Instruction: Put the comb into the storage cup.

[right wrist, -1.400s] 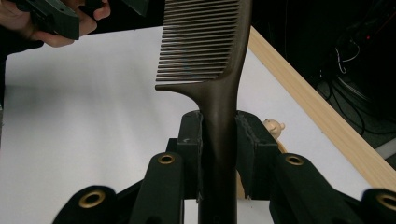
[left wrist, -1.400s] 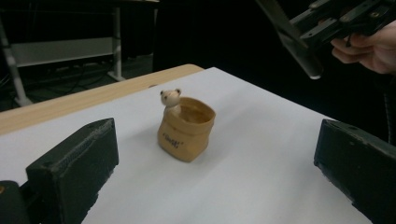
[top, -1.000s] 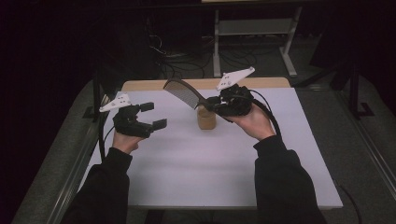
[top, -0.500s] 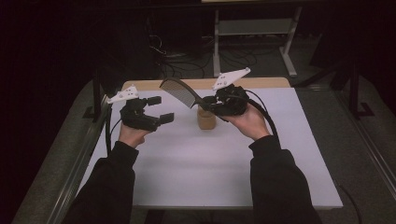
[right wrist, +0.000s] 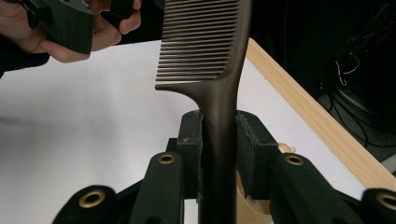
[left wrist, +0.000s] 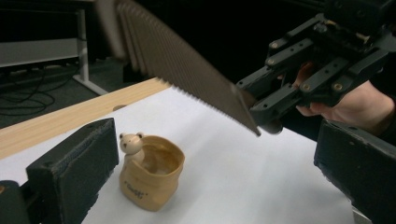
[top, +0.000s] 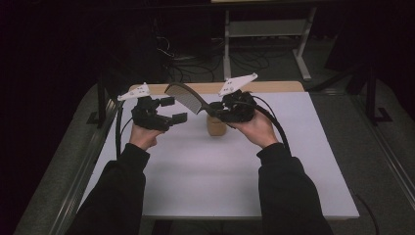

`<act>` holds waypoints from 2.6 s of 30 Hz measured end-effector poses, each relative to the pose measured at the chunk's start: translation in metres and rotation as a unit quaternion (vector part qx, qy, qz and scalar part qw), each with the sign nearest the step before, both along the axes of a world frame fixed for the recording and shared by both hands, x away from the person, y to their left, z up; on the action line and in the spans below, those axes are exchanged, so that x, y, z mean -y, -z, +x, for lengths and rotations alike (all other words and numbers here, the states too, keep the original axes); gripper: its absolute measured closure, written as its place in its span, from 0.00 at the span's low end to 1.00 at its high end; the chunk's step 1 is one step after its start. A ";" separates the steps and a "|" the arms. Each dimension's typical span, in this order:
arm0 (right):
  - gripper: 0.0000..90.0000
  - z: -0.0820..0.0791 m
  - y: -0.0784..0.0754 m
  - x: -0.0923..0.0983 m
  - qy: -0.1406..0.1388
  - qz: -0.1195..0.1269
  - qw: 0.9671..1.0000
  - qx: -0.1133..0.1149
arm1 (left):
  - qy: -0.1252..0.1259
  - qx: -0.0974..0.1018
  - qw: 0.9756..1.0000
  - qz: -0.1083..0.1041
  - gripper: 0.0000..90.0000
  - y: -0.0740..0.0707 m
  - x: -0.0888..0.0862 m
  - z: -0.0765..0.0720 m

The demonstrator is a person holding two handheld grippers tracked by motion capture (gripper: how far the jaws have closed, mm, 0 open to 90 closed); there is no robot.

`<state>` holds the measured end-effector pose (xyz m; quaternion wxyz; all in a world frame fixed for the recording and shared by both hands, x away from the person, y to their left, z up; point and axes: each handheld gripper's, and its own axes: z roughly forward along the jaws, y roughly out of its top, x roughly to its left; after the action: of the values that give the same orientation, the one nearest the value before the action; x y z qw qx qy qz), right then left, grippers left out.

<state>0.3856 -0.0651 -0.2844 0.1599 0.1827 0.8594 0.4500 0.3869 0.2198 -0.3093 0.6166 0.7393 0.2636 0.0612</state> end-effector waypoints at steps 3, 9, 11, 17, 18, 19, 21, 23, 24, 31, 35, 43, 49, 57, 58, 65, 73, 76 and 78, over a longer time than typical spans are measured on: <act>0.79 0.000 0.001 -0.001 -0.001 0.000 1.000 0.002 | 0.007 -0.002 1.000 -0.010 0.00 -0.002 0.004 0.001; 0.79 0.000 0.003 -0.002 0.004 0.002 1.000 0.007 | 0.018 0.002 1.000 -0.012 0.01 -0.005 0.016 0.004; 0.79 0.000 0.004 -0.001 0.005 0.003 1.000 0.008 | 0.018 0.003 1.000 -0.014 0.02 -0.006 0.019 0.005; 0.79 0.000 0.006 0.000 0.008 0.003 1.000 0.009 | 0.023 0.007 0.999 -0.023 0.08 -0.010 0.024 0.006; 0.79 0.000 0.005 -0.001 0.008 0.003 1.000 0.009 | 0.022 0.008 0.999 -0.025 0.09 -0.011 0.025 0.006; 0.79 0.000 0.006 -0.001 0.007 0.003 1.000 0.009 | 0.020 0.009 0.999 -0.027 0.11 -0.012 0.026 0.006; 0.79 0.000 0.005 0.000 0.007 0.006 1.000 0.011 | 0.020 0.009 0.999 -0.031 0.12 -0.013 0.026 0.006; 0.79 0.000 0.005 0.000 0.007 0.011 1.000 0.011 | 0.016 0.007 0.999 -0.037 0.15 -0.014 0.027 0.006; 0.79 0.000 0.005 0.000 0.008 0.012 1.000 0.010 | 0.015 0.006 0.999 -0.041 0.16 -0.014 0.026 0.006; 0.79 0.001 0.006 -0.001 0.008 0.009 1.000 0.007 | -0.011 -0.004 0.999 -0.041 0.33 -0.016 0.026 0.009; 0.79 0.001 0.008 -0.001 0.010 0.006 1.000 0.004 | -0.021 -0.010 0.999 -0.044 0.45 -0.017 0.026 0.010; 0.79 0.002 0.009 -0.002 0.011 0.006 1.000 0.003 | -0.032 -0.022 0.998 -0.054 0.65 -0.017 0.027 0.011; 0.79 0.003 0.010 -0.003 0.012 0.005 1.000 0.003 | -0.040 -0.030 0.997 -0.060 0.83 -0.020 0.028 0.011; 0.79 0.005 0.014 -0.002 0.016 0.009 1.000 -0.005 | -0.028 -0.028 0.999 -0.036 0.93 -0.019 0.034 0.011; 0.79 0.005 0.015 -0.002 0.017 0.007 1.000 -0.006 | -0.025 -0.026 0.999 -0.035 0.94 -0.019 0.035 0.011; 0.79 0.005 0.017 -0.001 0.022 0.006 1.000 -0.007 | -0.019 -0.008 1.000 -0.018 0.97 -0.023 0.043 0.008; 0.68 0.009 0.019 0.008 0.032 0.022 0.999 -0.029 | -0.009 -0.005 1.000 -0.011 0.97 -0.024 0.047 0.009; 0.61 0.008 0.018 0.011 0.035 0.018 0.999 -0.030 | -0.008 -0.002 1.000 -0.007 0.97 -0.024 0.048 0.010; 0.57 0.007 0.018 0.014 0.038 0.018 0.999 -0.031 | -0.007 -0.001 1.000 -0.010 0.97 -0.024 0.049 0.010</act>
<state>0.3926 -0.0792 -0.3027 0.1470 0.2324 0.8478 0.4534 0.3972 0.1706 -0.2856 0.6229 0.7316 0.2698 0.0624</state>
